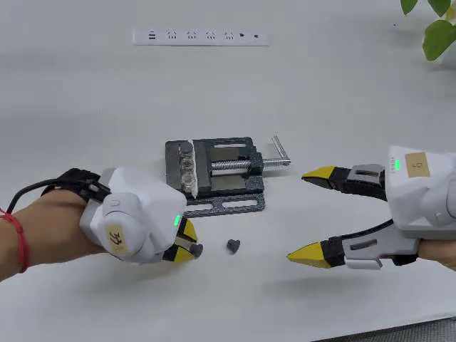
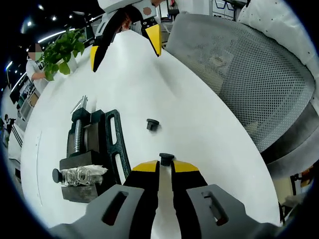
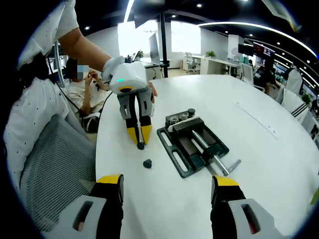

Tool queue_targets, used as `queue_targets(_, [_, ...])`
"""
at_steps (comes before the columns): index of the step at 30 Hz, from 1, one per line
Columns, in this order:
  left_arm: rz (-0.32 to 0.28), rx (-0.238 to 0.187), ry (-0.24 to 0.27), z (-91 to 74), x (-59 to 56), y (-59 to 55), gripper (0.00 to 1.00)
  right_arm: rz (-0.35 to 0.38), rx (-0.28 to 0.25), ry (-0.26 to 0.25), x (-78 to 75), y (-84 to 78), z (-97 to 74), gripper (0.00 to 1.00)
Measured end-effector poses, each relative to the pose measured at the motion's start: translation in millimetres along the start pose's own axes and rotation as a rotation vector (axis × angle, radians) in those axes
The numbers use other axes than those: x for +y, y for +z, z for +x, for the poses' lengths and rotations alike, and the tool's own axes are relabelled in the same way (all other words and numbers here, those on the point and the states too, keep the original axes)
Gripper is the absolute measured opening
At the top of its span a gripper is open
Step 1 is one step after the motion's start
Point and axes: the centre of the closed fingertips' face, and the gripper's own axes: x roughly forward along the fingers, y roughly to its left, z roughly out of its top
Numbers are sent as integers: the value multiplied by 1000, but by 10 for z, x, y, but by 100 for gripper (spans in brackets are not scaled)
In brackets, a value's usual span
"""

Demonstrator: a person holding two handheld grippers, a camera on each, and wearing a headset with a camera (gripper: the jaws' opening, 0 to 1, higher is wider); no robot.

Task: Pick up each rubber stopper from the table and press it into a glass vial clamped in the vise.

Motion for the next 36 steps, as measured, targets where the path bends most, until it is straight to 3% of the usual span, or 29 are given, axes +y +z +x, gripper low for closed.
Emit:
queue_targets(11, [-7,3,10,17,-5,-28,4,1,-2,-1,2,13,8,69])
queue_targets(18, [-50,-11,42,16,1,-34,4,3,-5,1,7,26,18,68])
queue_targets(23, [-146,-29,80,-2,10,-52,4,1,-12,6,29,74,35,68])
queue_targets(31, [-374,-173,182,-203,103,155,4,-4,-43,15,54,237,47,68])
queue_targets(36, [-506,-272,243,-389,156,370,4,-16,-66,26,61,399,18,68])
